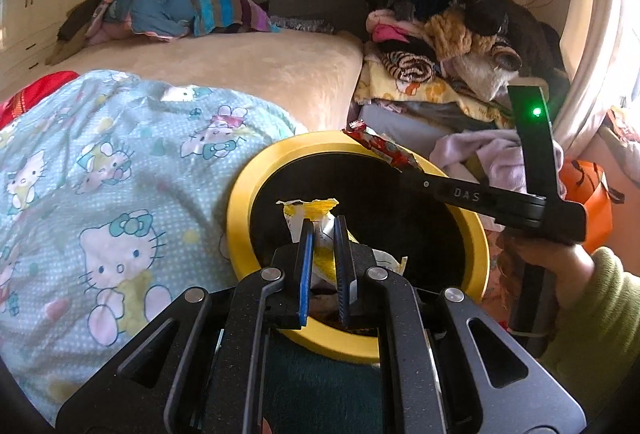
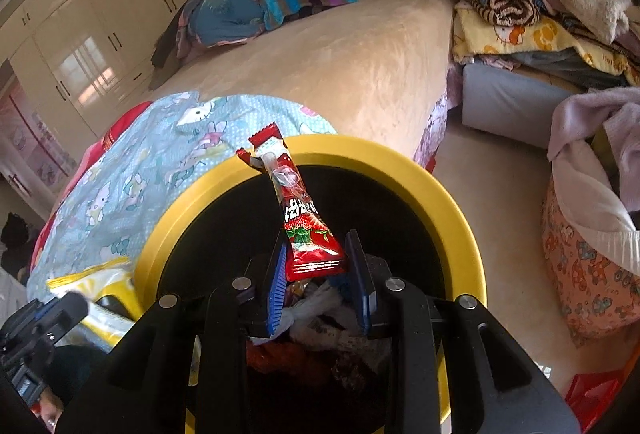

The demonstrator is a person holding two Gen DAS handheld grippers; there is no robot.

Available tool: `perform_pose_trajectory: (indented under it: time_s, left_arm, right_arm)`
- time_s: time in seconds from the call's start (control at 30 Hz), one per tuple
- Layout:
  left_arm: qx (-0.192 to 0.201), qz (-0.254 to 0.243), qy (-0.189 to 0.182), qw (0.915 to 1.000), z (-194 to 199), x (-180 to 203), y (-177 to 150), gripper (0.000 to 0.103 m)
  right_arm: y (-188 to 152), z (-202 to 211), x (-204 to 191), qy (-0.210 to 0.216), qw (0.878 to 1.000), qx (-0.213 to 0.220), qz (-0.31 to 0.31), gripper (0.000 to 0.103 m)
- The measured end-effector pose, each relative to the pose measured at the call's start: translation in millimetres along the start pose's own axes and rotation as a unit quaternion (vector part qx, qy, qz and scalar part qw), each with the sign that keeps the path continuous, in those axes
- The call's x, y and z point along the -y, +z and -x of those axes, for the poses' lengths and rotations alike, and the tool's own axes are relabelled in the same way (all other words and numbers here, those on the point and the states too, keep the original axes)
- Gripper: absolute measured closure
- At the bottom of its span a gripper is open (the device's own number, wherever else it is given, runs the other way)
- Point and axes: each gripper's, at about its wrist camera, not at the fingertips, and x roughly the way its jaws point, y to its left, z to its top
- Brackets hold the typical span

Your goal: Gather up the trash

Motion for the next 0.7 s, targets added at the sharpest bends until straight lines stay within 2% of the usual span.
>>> perform_pose_trajectory:
  time_s: [0.03, 0.07, 0.1, 0.13, 0.17, 0.23, 0.3, 0.4, 0.5, 0.6, 0.7]
  left_arm:
    - [-0.002, -0.002, -0.002, 1.0000, -2.2, 0.7, 0.3, 0.095]
    - [-0.003, -0.002, -0.001, 1.0000, -5.2, 0.3, 1.6, 0.089]
    - [-0.002, 0.000, 0.001, 1.0000, -5.9, -0.3, 2.1, 0.071]
    - [-0.001, 0.006, 0.000, 1.0000, -6.3, -2.7, 3.4, 0.061]
    - [0.001, 0.016, -0.003, 0.9999, -5.5, -5.8, 4.4, 0.050]
    - [0.002, 0.027, 0.002, 0.9996, -2.8, -11.2, 5.7, 0.041]
    - [0.004, 0.039, 0.011, 0.9992, 1.7, -17.6, 7.5, 0.019]
    - [0.009, 0.065, 0.015, 0.9977, 13.4, -30.8, 9.1, 0.011]
    - [0.017, 0.073, 0.038, 0.9965, 26.8, -41.0, 10.1, 0.011]
    - [0.029, 0.086, 0.062, 0.9939, 44.6, -53.3, 9.8, 0.011]
    - [0.044, 0.102, 0.089, 0.9898, 65.0, -66.0, 7.6, 0.011]
  right_arm:
    - [-0.3, -1.7, 1.1, 0.004, 1.000, -0.006, -0.004, 0.075]
    - [-1.0, -2.8, 1.6, 0.004, 1.000, -0.010, -0.005, 0.073]
    - [-1.6, -3.4, 1.8, 0.004, 1.000, -0.012, -0.006, 0.067]
    - [-1.9, -3.7, 1.4, 0.004, 1.000, -0.013, -0.006, 0.063]
    - [-2.0, -3.4, 0.7, 0.006, 1.000, -0.012, -0.006, 0.054]
    - [-1.4, -2.2, -2.1, 0.005, 1.000, -0.010, -0.003, 0.048]
    - [-0.3, 0.0, -5.8, 0.003, 1.000, -0.006, 0.001, 0.038]
    - [1.0, 6.2, -14.1, 0.001, 1.000, 0.005, 0.005, 0.026]
    - [0.7, 16.5, -28.8, 0.005, 1.000, 0.024, 0.014, 0.015]
    - [-0.5, 26.2, -49.4, 0.012, 0.998, 0.043, 0.032, 0.008]
    - [-3.6, 36.9, -74.8, 0.019, 0.996, 0.062, 0.056, 0.007]
